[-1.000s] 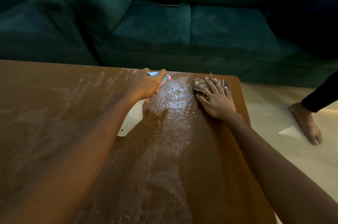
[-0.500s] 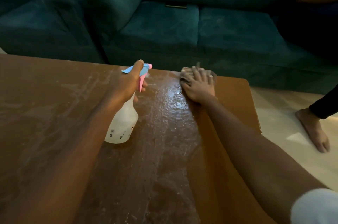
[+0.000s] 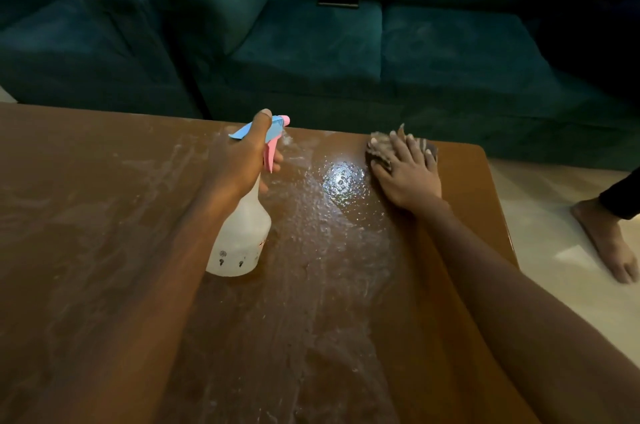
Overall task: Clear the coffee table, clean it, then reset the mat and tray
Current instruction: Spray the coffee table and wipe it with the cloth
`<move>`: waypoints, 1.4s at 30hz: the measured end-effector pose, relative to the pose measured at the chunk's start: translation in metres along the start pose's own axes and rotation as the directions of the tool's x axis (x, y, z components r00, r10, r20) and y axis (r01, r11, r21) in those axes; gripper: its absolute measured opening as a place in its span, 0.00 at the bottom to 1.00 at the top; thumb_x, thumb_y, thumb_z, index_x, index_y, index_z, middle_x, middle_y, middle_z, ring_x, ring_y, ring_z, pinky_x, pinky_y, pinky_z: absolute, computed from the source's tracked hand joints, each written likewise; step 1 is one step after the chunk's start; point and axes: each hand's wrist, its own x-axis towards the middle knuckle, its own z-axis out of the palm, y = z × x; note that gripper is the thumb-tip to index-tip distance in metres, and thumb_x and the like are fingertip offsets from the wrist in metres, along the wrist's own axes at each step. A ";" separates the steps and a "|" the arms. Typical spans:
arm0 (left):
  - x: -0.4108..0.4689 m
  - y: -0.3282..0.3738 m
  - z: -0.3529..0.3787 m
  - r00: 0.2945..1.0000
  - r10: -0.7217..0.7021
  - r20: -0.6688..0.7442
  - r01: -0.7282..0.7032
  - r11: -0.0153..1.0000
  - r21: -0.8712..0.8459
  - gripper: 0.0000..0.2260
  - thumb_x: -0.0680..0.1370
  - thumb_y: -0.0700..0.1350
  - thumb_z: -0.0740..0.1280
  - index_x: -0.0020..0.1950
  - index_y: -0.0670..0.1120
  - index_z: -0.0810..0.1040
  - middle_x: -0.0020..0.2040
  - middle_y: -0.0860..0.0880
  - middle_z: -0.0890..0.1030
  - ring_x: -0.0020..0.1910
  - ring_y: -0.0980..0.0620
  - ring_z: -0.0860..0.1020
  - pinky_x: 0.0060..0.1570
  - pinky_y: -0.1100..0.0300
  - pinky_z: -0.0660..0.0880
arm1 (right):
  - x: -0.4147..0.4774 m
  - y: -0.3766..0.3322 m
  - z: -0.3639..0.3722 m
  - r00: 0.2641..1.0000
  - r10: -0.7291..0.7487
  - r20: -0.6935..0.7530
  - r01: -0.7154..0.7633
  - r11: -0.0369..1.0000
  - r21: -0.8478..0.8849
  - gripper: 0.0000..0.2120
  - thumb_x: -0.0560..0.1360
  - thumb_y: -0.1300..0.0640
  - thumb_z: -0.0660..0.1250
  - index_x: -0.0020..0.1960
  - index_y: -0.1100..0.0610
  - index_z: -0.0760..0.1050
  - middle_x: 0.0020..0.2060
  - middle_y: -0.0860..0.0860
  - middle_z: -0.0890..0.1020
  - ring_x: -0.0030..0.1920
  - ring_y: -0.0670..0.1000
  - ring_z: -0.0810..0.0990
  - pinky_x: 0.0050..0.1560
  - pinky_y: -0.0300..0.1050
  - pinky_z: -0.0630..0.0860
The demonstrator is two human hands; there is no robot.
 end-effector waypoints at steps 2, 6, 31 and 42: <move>-0.004 0.000 0.000 1.000 -0.004 -0.004 0.004 1.000 -0.004 0.24 0.80 0.64 0.53 0.45 0.47 0.79 0.40 0.47 0.83 0.36 0.53 0.80 0.35 0.61 0.75 | 0.027 -0.013 -0.001 0.999 0.038 0.021 -0.039 0.999 0.016 0.26 0.82 0.36 0.45 0.79 0.38 0.49 0.81 0.47 0.45 0.80 0.53 0.39 0.77 0.59 0.37; -0.006 0.000 0.001 0.999 0.017 -0.043 -0.017 1.000 0.004 0.28 0.79 0.66 0.53 0.44 0.45 0.81 0.39 0.47 0.83 0.37 0.51 0.81 0.36 0.59 0.76 | 0.050 -0.062 0.006 0.994 -0.097 0.056 0.096 0.995 0.017 0.28 0.82 0.35 0.44 0.80 0.39 0.49 0.81 0.47 0.45 0.80 0.54 0.39 0.76 0.62 0.36; -0.010 0.006 0.011 0.985 0.156 0.078 -0.165 0.978 0.126 0.20 0.80 0.62 0.56 0.38 0.51 0.77 0.34 0.50 0.82 0.31 0.55 0.80 0.33 0.62 0.76 | -0.059 -0.020 0.010 0.998 0.061 -0.001 -0.061 0.998 0.006 0.25 0.81 0.36 0.43 0.78 0.33 0.44 0.80 0.43 0.43 0.79 0.50 0.38 0.77 0.59 0.37; -0.069 0.001 -0.007 0.997 0.043 0.058 -0.059 0.950 0.307 0.21 0.79 0.63 0.58 0.43 0.47 0.78 0.37 0.49 0.81 0.33 0.54 0.79 0.32 0.63 0.73 | -0.073 -0.016 0.004 0.999 -0.004 0.054 0.004 1.000 0.009 0.27 0.82 0.35 0.43 0.79 0.37 0.46 0.80 0.45 0.41 0.80 0.52 0.38 0.76 0.61 0.35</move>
